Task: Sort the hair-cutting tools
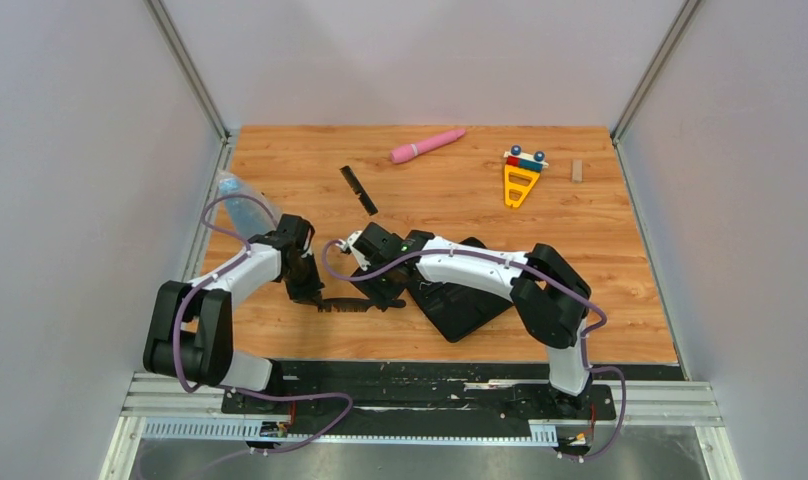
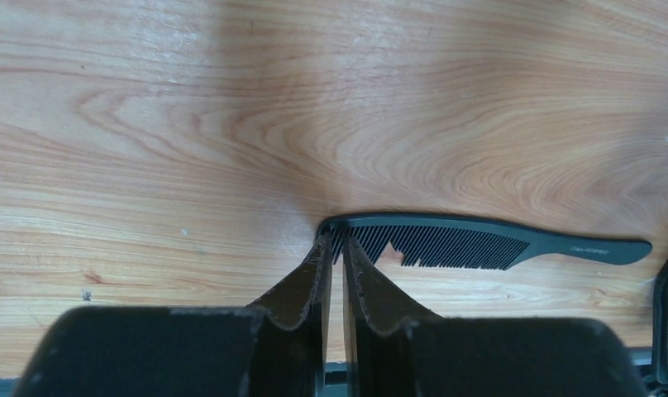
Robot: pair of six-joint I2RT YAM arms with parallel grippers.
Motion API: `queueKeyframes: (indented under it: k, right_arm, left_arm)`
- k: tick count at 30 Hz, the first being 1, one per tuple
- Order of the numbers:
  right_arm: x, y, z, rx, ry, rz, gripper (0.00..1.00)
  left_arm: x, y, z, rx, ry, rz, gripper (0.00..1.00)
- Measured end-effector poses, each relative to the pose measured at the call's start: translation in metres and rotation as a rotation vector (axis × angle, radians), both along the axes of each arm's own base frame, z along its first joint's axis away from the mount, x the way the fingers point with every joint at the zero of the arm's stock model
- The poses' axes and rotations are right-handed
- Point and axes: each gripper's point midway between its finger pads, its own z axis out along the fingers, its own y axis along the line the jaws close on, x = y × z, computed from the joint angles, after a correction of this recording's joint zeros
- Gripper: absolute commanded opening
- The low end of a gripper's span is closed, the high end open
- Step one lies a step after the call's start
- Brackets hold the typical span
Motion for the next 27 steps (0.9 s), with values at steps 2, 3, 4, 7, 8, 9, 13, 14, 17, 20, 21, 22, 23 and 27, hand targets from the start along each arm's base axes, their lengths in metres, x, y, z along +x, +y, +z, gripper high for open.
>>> queueKeyframes:
  k: [2,3,4,7,8,9,13,14,17,20,21,22,23,27]
  right_arm:
    - [0.000,-0.001,-0.004,-0.009,0.004,0.003,0.59]
    - [-0.001,-0.001,-0.006,-0.013,0.006,0.006,0.59]
    - [-0.001,-0.001,-0.008,-0.016,0.008,0.010,0.59]
    - [-0.003,-0.005,-0.013,-0.032,0.012,0.023,0.59]
    - [-0.003,-0.007,-0.014,-0.038,0.011,0.030,0.59]
    - [-0.003,-0.008,-0.015,-0.044,0.008,0.037,0.59]
    - [-0.002,-0.010,-0.023,-0.068,0.003,0.068,0.59]
    - [-0.002,-0.011,-0.024,-0.075,0.004,0.074,0.59]
    - [-0.003,-0.013,-0.030,-0.094,0.006,0.091,0.58]
    - [-0.002,-0.017,-0.037,-0.118,0.006,0.105,0.58]
    - [-0.001,-0.018,-0.039,-0.126,0.007,0.109,0.58]
    - [-0.001,-0.020,-0.041,-0.134,0.009,0.111,0.57]
    - [-0.001,-0.020,-0.041,-0.136,0.009,0.114,0.57]
    - [0.001,-0.024,-0.041,-0.149,0.007,0.131,0.54]
  left_arm:
    - [-0.001,0.000,-0.002,0.006,0.007,-0.001,0.15]
    - [-0.001,0.000,-0.003,0.008,0.011,-0.004,0.15]
    - [-0.001,0.000,-0.003,0.009,0.012,-0.004,0.15]
    - [-0.001,0.000,-0.004,0.014,0.011,-0.006,0.13]
    - [-0.002,0.000,-0.004,0.016,0.011,-0.008,0.12]
    - [-0.002,0.000,-0.004,0.017,0.010,-0.010,0.12]
    - [-0.002,-0.001,-0.004,0.020,0.012,-0.014,0.12]
    - [-0.002,-0.001,-0.005,0.021,0.013,-0.014,0.12]
    - [-0.002,0.000,-0.005,0.023,0.012,-0.015,0.11]
    - [-0.002,0.000,-0.005,0.024,0.012,-0.015,0.11]
    - [-0.002,0.000,-0.005,0.024,0.012,-0.015,0.11]
    - [-0.002,0.000,-0.005,0.025,0.012,-0.015,0.11]
    - [-0.002,0.000,-0.005,0.025,0.012,-0.014,0.11]
    - [-0.002,0.000,-0.005,0.027,0.012,-0.016,0.11]
